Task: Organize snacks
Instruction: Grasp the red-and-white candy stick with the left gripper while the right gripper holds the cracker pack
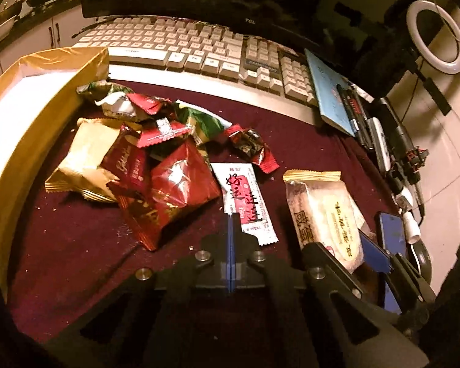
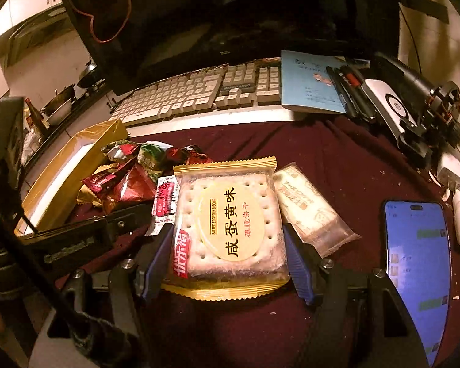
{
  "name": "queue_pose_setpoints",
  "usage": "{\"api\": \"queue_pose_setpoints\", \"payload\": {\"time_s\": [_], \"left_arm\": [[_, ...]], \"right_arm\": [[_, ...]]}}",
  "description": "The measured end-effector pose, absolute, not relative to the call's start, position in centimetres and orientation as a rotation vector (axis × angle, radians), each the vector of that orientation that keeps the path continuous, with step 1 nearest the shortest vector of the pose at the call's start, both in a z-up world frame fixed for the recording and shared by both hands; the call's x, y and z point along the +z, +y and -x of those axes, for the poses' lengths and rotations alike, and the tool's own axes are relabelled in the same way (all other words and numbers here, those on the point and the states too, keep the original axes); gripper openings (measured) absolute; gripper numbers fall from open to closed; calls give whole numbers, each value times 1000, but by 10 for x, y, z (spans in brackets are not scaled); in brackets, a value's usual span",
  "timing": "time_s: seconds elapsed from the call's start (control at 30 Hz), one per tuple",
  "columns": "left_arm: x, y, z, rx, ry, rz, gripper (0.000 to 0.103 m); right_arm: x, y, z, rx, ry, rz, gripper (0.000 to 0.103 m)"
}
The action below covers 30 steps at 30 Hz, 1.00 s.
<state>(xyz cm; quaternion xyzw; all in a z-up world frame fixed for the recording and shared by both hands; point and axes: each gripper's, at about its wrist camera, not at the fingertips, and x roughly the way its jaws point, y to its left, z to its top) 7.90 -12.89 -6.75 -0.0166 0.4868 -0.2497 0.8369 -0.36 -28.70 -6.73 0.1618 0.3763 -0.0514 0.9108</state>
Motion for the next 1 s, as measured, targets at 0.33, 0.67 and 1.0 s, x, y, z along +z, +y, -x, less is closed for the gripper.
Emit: {"api": "queue_pose_setpoints", "payload": {"time_s": [0.33,0.67,1.0], "left_arm": [[-53,-148,-81,-598,1038,-44,39],[-70,-169,-92,-566,1002,-213,27],[-61,-131,-36,-608,948,-179,22]], "right_arm": [[-64,-322,20,-101,669,-548,69],[-65,-321,21,-82,662,-560,69],[-64,-321,22,-72,653,-556,69]]}}
